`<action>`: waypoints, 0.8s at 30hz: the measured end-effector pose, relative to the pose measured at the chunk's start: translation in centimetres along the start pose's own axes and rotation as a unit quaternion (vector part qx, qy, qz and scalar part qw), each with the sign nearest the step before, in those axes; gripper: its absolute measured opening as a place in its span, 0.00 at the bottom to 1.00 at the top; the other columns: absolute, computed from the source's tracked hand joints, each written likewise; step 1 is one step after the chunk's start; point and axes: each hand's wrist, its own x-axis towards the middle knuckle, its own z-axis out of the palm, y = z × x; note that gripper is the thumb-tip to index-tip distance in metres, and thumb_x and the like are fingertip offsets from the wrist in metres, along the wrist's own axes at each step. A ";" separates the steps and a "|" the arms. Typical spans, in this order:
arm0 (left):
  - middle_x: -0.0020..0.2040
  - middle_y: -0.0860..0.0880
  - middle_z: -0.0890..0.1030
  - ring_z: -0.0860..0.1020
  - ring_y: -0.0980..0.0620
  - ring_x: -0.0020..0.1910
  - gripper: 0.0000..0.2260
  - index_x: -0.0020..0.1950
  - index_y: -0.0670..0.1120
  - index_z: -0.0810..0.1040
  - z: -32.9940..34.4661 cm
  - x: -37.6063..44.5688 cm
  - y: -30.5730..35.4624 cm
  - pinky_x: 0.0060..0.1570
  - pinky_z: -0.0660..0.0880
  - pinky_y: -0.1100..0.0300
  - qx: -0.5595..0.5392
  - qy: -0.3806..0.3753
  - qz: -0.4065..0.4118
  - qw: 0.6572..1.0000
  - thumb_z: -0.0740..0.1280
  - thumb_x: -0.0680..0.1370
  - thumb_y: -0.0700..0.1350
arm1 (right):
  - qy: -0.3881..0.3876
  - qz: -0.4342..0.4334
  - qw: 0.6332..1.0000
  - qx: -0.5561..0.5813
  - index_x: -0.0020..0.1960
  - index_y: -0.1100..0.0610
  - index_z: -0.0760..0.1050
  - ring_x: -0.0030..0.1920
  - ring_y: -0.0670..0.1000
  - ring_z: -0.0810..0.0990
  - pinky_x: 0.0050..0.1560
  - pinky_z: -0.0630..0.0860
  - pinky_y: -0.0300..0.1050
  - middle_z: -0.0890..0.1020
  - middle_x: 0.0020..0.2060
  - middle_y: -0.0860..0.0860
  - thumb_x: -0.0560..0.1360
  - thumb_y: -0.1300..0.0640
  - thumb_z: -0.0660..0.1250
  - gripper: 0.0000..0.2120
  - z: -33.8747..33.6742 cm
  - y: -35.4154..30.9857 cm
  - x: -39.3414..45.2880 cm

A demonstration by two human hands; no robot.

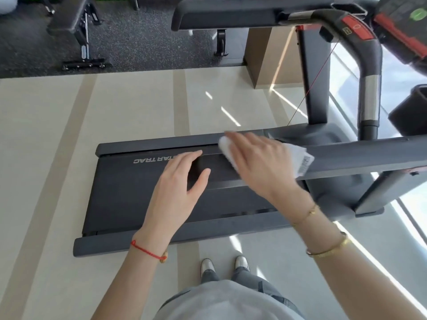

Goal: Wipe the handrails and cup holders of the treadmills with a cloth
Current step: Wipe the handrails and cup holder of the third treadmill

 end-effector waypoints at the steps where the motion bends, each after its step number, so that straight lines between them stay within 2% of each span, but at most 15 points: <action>1: 0.61 0.57 0.76 0.73 0.59 0.62 0.16 0.66 0.49 0.74 0.0 0.0 -0.1 0.62 0.68 0.68 -0.005 -0.001 0.004 1.000 0.64 0.80 0.52 | 0.007 -0.019 1.000 0.002 0.65 0.46 0.74 0.41 0.55 0.79 0.40 0.72 0.50 0.81 0.45 0.48 0.82 0.47 0.50 0.18 0.3 -1.8 0.2; 4: 0.55 0.58 0.77 0.76 0.58 0.55 0.13 0.61 0.49 0.75 -0.2 -0.2 -0.5 0.56 0.74 0.61 -0.015 0.002 0.003 1.000 0.65 0.79 0.52 | 0.019 -0.052 0.998 0.036 0.63 0.47 0.75 0.40 0.53 0.77 0.40 0.72 0.48 0.80 0.45 0.46 0.83 0.47 0.48 0.19 1.0 -4.3 0.2; 7: 0.63 0.57 0.76 0.74 0.58 0.63 0.17 0.68 0.50 0.74 -0.4 -0.4 -0.9 0.64 0.71 0.61 -0.019 0.000 0.000 1.000 0.64 0.80 0.52 | 0.040 -0.071 0.995 0.056 0.61 0.50 0.77 0.40 0.52 0.77 0.41 0.73 0.49 0.81 0.45 0.47 0.83 0.49 0.49 0.18 0.4 -1.9 -0.5; 9: 0.65 0.56 0.75 0.72 0.59 0.66 0.18 0.69 0.50 0.73 -0.4 -0.4 -0.9 0.67 0.68 0.62 -0.016 -0.003 -0.008 1.000 0.64 0.80 0.53 | 0.051 -0.013 0.998 0.014 0.53 0.52 0.78 0.37 0.54 0.75 0.38 0.71 0.49 0.79 0.39 0.48 0.83 0.50 0.50 0.18 0.0 1.0 -0.9; 11: 0.65 0.56 0.75 0.71 0.59 0.66 0.18 0.70 0.50 0.73 -0.5 -0.4 -0.8 0.68 0.66 0.66 -0.013 -0.006 -0.008 1.000 0.64 0.81 0.53 | 0.054 0.064 0.996 -0.032 0.43 0.53 0.76 0.33 0.54 0.72 0.36 0.68 0.48 0.75 0.33 0.49 0.81 0.52 0.50 0.17 -0.1 2.9 -1.0; 13: 0.65 0.56 0.76 0.71 0.60 0.66 0.18 0.69 0.50 0.73 -0.5 -0.4 -0.7 0.66 0.63 0.71 -0.010 -0.004 -0.006 1.000 0.64 0.81 0.52 | 0.057 0.089 0.994 -0.034 0.40 0.54 0.74 0.33 0.55 0.72 0.36 0.67 0.49 0.75 0.32 0.49 0.80 0.53 0.52 0.15 0.1 2.0 -0.6; 15: 0.64 0.56 0.76 0.72 0.59 0.65 0.18 0.69 0.49 0.73 -0.4 -0.4 -0.5 0.65 0.63 0.72 -0.007 -0.003 -0.002 1.000 0.63 0.81 0.51 | 0.055 0.052 0.997 -0.015 0.44 0.53 0.76 0.35 0.56 0.74 0.37 0.68 0.50 0.77 0.35 0.49 0.80 0.53 0.54 0.13 0.4 -0.7 -0.1; 17: 0.62 0.57 0.76 0.73 0.58 0.63 0.17 0.68 0.49 0.74 -0.3 -0.3 -0.4 0.63 0.65 0.72 -0.008 -0.004 0.003 1.000 0.63 0.80 0.50 | 0.057 0.004 0.998 0.015 0.53 0.51 0.78 0.38 0.54 0.76 0.40 0.70 0.49 0.79 0.40 0.48 0.81 0.53 0.54 0.14 0.8 -3.3 -0.3; 19: 0.61 0.58 0.77 0.74 0.59 0.61 0.16 0.67 0.49 0.74 -0.3 -0.2 -0.2 0.61 0.66 0.73 -0.011 -0.003 0.006 1.000 0.63 0.80 0.50 | 0.045 -0.046 0.996 0.054 0.65 0.52 0.75 0.45 0.53 0.78 0.47 0.72 0.46 0.80 0.50 0.48 0.82 0.52 0.51 0.17 0.6 -3.4 -0.9; 21: 0.62 0.57 0.77 0.74 0.59 0.62 0.16 0.68 0.49 0.74 -0.2 -0.2 -0.1 0.62 0.65 0.73 -0.006 -0.002 0.006 1.000 0.63 0.80 0.50 | 0.008 -0.098 0.991 0.088 0.71 0.53 0.69 0.53 0.52 0.77 0.55 0.72 0.45 0.78 0.59 0.48 0.83 0.51 0.51 0.19 -0.2 -1.2 -1.5; 22: 0.63 0.57 0.76 0.73 0.59 0.63 0.16 0.68 0.49 0.74 -0.2 -0.1 0.1 0.63 0.65 0.72 -0.002 0.000 0.006 1.000 0.63 0.81 0.49 | -0.006 -0.105 0.991 0.089 0.72 0.52 0.68 0.54 0.52 0.77 0.56 0.72 0.44 0.78 0.60 0.48 0.83 0.51 0.51 0.20 -0.6 0.2 -1.7; 24: 0.63 0.55 0.77 0.73 0.58 0.63 0.16 0.69 0.48 0.74 0.0 0.2 0.6 0.65 0.67 0.66 0.007 0.002 0.009 1.000 0.62 0.81 0.49 | -0.012 -0.061 0.997 0.050 0.69 0.50 0.71 0.48 0.54 0.78 0.47 0.71 0.46 0.80 0.53 0.48 0.83 0.49 0.52 0.18 -1.1 3.0 -1.5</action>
